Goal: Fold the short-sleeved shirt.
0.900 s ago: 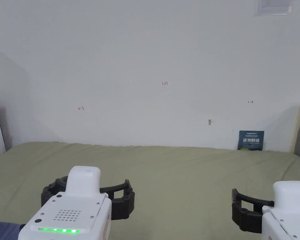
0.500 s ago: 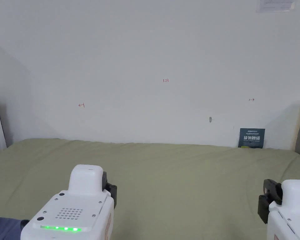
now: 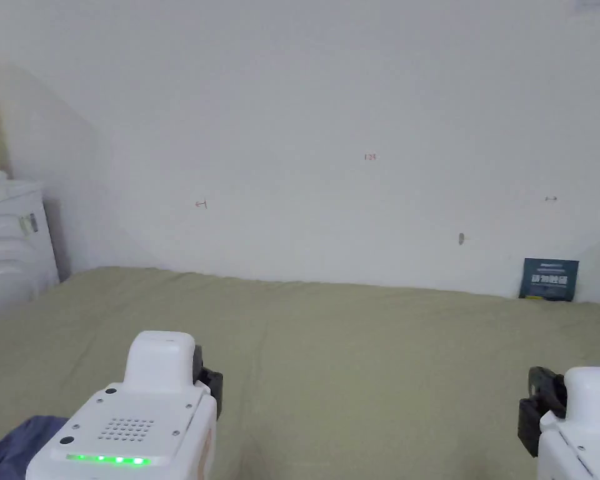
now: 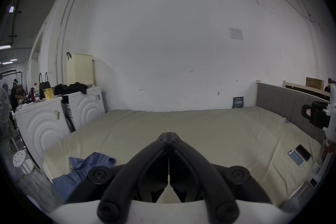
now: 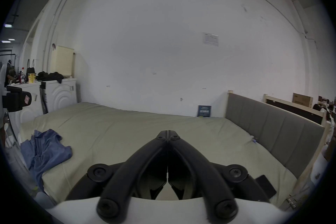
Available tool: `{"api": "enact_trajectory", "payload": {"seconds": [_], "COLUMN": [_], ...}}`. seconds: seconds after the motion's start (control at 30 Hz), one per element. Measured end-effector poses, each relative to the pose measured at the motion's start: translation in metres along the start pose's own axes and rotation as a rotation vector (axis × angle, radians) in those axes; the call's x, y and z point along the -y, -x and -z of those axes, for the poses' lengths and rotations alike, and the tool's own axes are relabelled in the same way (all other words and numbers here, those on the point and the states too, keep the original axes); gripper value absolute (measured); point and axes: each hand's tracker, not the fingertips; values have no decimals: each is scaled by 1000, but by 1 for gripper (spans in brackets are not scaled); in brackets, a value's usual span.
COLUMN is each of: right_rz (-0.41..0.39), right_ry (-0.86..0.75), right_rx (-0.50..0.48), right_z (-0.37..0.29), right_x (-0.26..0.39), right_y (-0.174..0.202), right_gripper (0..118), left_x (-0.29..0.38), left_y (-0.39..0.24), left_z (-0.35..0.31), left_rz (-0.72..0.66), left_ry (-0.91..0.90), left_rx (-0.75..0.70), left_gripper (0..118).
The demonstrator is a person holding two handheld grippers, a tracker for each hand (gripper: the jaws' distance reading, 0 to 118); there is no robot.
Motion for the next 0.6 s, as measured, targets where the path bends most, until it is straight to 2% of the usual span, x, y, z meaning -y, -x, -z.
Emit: {"api": "enact_trajectory", "payload": {"seconds": [0.2,0.43,0.6], "right_rz": [-11,13,0], "right_ry": [-15,-19,-17], "right_rx": [-197,-421,-496], "right_z": [16,22,18], "right_x": [-5,-8,-2], "right_y": [78,164,203], "right_gripper": [0,0,0], "left_x": [7,23,37], "left_y": [73,150,183], "left_z": [-28,-75,-97], "left_rz": [-18,-43,-58], "left_ry": [20,64,105], "left_rx": [-195,-408,-490], "left_gripper": [0,0,0]}}
